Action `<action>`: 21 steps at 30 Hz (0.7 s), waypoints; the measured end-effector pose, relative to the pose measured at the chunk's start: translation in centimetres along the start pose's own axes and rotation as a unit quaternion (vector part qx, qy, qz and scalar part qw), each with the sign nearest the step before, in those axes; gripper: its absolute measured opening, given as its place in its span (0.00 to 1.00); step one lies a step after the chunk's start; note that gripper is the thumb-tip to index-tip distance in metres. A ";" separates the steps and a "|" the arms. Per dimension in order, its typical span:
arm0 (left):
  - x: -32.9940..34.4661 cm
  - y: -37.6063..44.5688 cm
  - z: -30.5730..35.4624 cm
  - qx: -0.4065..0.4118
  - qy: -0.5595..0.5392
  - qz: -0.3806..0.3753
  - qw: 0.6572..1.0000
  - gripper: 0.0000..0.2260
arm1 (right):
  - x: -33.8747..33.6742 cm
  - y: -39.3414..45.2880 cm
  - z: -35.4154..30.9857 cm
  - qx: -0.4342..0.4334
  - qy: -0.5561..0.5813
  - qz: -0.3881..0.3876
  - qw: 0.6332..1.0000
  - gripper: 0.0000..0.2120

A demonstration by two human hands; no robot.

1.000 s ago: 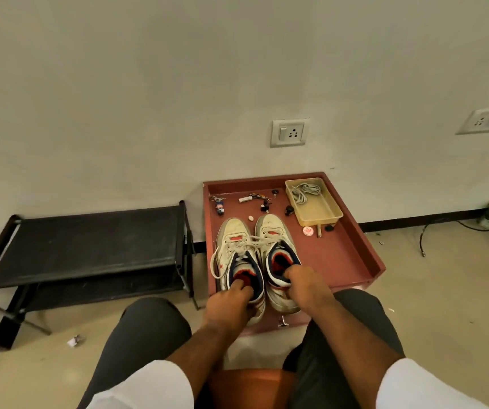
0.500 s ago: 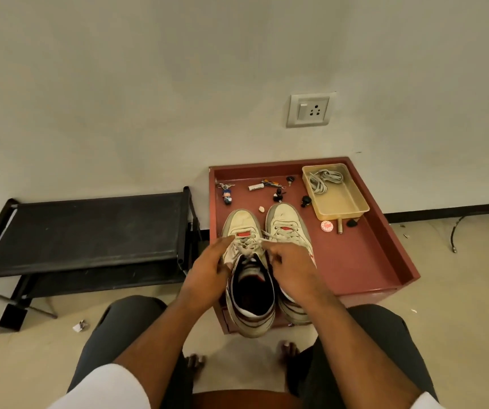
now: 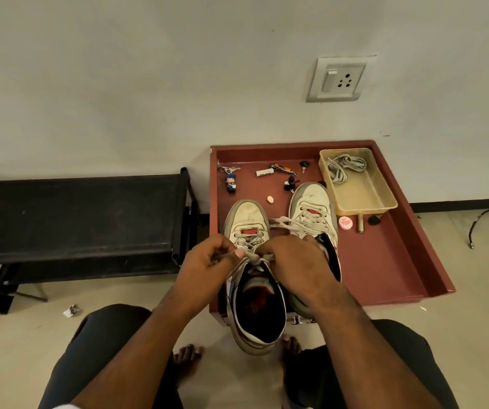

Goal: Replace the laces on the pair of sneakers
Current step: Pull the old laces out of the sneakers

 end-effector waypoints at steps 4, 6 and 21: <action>-0.2 -0.3 0.4 -0.023 -0.087 0.014 0.996 0.08 | -0.8 -0.7 0.4 0.002 0.019 0.027 0.999 0.10; -0.2 -0.5 0.0 -0.056 -0.151 0.009 0.987 0.10 | -1.0 -0.9 0.5 0.002 0.051 0.038 0.998 0.08; 2.1 -2.4 -2.0 -0.173 -0.101 -0.189 0.961 0.22 | -3.3 -2.2 3.1 0.026 0.368 0.104 0.924 0.07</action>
Point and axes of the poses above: each hand's wrist, its own y-axis towards the middle knuckle, its own x-axis out of the palm, z = x × y, the point moved 10 cm from there along y, towards the middle knuckle, and after that the axes turned 14 degrees about y, right-handed, at the moved point
